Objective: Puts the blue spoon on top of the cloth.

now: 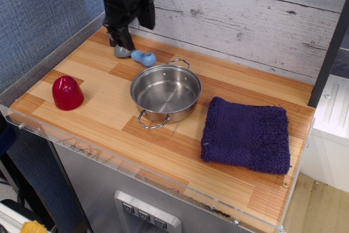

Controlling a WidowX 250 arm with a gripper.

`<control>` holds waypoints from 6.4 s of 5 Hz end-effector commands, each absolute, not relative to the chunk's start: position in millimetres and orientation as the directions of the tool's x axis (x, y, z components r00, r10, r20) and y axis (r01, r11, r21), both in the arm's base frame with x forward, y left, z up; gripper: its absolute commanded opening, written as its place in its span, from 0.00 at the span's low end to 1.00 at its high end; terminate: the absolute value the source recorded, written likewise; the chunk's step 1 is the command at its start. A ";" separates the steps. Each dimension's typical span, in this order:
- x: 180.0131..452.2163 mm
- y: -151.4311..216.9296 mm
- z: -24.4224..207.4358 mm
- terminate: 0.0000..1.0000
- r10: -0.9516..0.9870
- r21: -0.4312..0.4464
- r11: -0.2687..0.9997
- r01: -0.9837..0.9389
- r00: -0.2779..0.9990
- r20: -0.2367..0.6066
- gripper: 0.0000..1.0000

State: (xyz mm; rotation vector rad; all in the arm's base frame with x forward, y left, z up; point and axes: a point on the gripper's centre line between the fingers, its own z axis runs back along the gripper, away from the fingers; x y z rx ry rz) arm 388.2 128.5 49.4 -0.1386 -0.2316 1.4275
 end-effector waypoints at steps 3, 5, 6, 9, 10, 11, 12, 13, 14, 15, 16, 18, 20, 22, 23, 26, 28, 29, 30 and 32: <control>394.1 132.2 33.5 0.00 0.988 -0.196 0.138 -0.971 0.123 0.091 1.00; 385.0 131.2 32.2 0.00 0.988 -0.175 0.127 -0.976 0.108 0.111 0.00; 383.9 131.3 36.4 0.00 0.987 -0.189 0.129 -0.973 0.109 0.115 0.00; 385.4 131.1 55.4 0.00 0.985 -0.231 0.149 -0.961 0.123 0.123 0.00; 387.2 132.9 78.8 0.00 0.979 -0.274 0.175 -0.946 0.138 0.150 0.00; 384.2 133.0 110.3 0.00 0.974 -0.324 0.194 -0.926 0.142 0.178 0.00; 378.2 124.1 136.8 0.00 0.962 -0.375 0.256 -0.891 0.196 0.192 0.00; 369.2 100.6 161.2 0.00 0.930 -0.414 0.364 -0.835 0.303 0.207 0.00; 358.5 64.9 176.9 0.00 0.890 -0.442 0.455 -0.773 0.405 0.208 0.00; 340.4 32.7 177.3 0.00 0.837 -0.441 0.540 -0.717 0.510 0.196 0.00; 320.7 3.2 170.0 0.00 0.766 -0.428 0.626 -0.652 0.617 0.180 0.00; 303.9 -46.8 150.4 0.00 0.574 -0.384 0.780 -0.494 0.810 0.124 0.00; 296.7 -66.9 117.1 0.00 0.549 -0.346 0.793 -0.501 0.834 0.054 0.00; 297.4 -85.9 89.4 0.00 0.603 -0.295 0.752 -0.589 0.796 -0.052 0.00; 295.2 -88.4 67.8 0.00 0.620 -0.291 0.744 -0.601 0.784 -0.032 0.00; 291.2 -94.6 30.4 0.00 0.682 -0.251 0.700 -0.668 0.730 -0.041 0.00; 289.5 -91.4 32.6 0.00 0.700 -0.264 0.684 -0.680 0.714 -0.026 1.00; 289.1 -86.9 34.0 0.00 0.706 -0.279 0.675 -0.683 0.708 -0.025 1.00; 289.1 -84.8 37.2 0.00 0.703 -0.288 0.677 -0.677 0.711 -0.019 1.00; 310.1 -86.2 79.7 0.00 0.669 -0.356 0.708 -0.609 0.741 0.064 1.00</control>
